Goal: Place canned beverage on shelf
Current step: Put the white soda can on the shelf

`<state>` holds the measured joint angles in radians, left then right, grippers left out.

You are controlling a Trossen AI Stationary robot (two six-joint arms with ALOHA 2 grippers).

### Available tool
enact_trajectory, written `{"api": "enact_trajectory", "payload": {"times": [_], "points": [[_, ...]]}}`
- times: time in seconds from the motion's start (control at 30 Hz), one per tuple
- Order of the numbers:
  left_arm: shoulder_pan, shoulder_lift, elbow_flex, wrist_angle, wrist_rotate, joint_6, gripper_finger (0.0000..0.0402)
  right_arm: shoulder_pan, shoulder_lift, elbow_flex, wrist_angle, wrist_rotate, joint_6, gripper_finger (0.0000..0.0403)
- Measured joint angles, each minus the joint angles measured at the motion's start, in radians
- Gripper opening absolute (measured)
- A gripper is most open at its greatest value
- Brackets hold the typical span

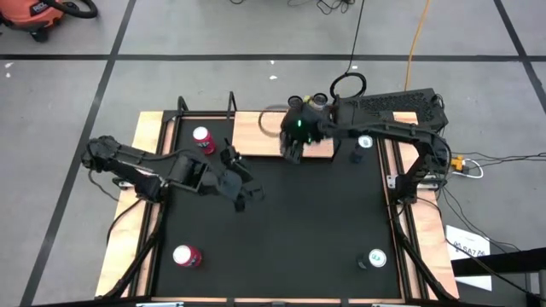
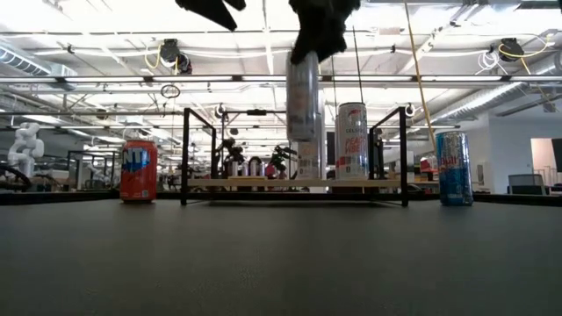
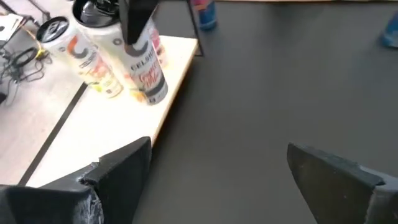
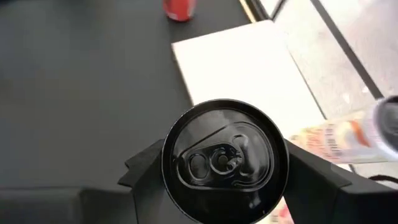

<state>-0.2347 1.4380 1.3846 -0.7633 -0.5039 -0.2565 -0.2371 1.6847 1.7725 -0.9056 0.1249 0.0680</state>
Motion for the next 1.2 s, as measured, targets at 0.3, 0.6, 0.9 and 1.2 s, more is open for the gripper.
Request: {"api": "enact_trajectory", "payload": {"times": [0.3,0.6,0.9,1.2], "points": [[0.16,0.0,0.0,0.02,0.034,-0.015,0.0374,-0.228,0.046,0.0,0.01,-0.188,-0.171,0.0242],[0.228,0.0,0.0,0.022,0.063,-0.026,0.0374,-0.301,0.136,0.0,0.035,-0.291,-0.241,0.0242],[0.257,0.0,0.0,0.016,0.088,-0.018,0.0374,-0.301,0.145,0.001,0.046,-0.312,-0.264,0.0243],[0.297,0.001,0.0,0.013,0.105,-0.017,0.0374,-0.313,0.145,0.001,0.001,-0.311,-0.265,0.0283]]}}
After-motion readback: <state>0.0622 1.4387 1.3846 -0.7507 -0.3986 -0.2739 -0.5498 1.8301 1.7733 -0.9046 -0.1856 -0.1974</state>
